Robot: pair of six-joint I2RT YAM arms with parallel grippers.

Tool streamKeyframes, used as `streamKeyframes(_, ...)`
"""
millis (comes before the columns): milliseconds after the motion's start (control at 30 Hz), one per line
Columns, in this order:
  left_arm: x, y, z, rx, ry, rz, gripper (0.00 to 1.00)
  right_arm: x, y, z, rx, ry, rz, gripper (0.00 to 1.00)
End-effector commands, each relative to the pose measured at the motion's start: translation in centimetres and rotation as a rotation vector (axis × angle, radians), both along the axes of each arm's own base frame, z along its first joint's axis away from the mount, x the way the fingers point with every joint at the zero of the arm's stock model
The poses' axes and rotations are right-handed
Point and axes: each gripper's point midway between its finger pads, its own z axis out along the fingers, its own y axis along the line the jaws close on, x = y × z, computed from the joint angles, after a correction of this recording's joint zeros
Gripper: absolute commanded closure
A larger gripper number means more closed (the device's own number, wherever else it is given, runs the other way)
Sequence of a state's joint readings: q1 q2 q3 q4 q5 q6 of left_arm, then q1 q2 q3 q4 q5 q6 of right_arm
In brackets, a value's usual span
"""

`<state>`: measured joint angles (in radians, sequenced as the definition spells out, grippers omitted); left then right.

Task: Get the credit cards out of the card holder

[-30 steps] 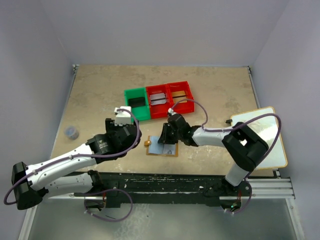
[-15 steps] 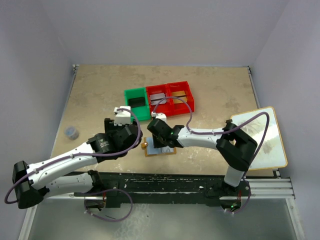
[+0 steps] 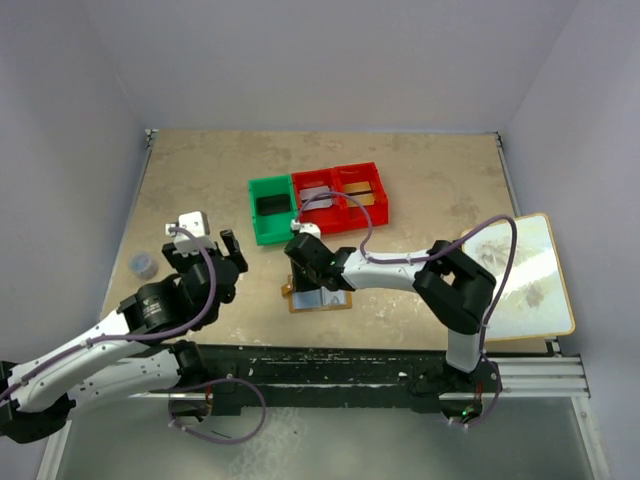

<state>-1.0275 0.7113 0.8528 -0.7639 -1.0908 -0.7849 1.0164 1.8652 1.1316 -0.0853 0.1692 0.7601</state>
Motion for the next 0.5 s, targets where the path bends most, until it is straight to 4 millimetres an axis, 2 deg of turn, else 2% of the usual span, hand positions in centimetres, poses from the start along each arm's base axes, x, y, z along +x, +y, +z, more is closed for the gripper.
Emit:
streamKeyframes(0, 0.4, 0.0, -0.1, 0.005, -0.01, 0.028, 0.22, -2.4, -3.4, -4.6, -0.151, 0.098, -0.037, 0.78)
streamKeyframes(100, 0.8, -0.7, -1.1, 0.022, 0.005, 0.028, 0.22, -3.1, -5.2, -5.4, -0.213, 0.107, -0.063, 0.78)
streamKeyframes(167, 1.0, -1.8, -1.7, 0.003, 0.025, 0.01, 0.22, -3.5, -5.7, -4.6, -0.188, 0.098, -0.067, 0.78)
streamKeyframes(233, 1.4, -3.2, -2.0, -0.043, 0.036, -0.014, 0.2, -3.4, -4.3, -2.2, -0.08, 0.067, -0.031, 0.78)
streamKeyframes(333, 2.3, -6.3, -2.7, -0.1, 0.032, -0.09, 0.18, -4.0, -3.7, 0.9, 0.027, 0.049, -0.008, 0.76)
streamKeyframes(467, 3.3, -9.4, -4.0, -0.071, 0.065, -0.16, 0.11, -4.0, -5.1, 3.6, 0.045, 0.025, -0.071, 0.74)
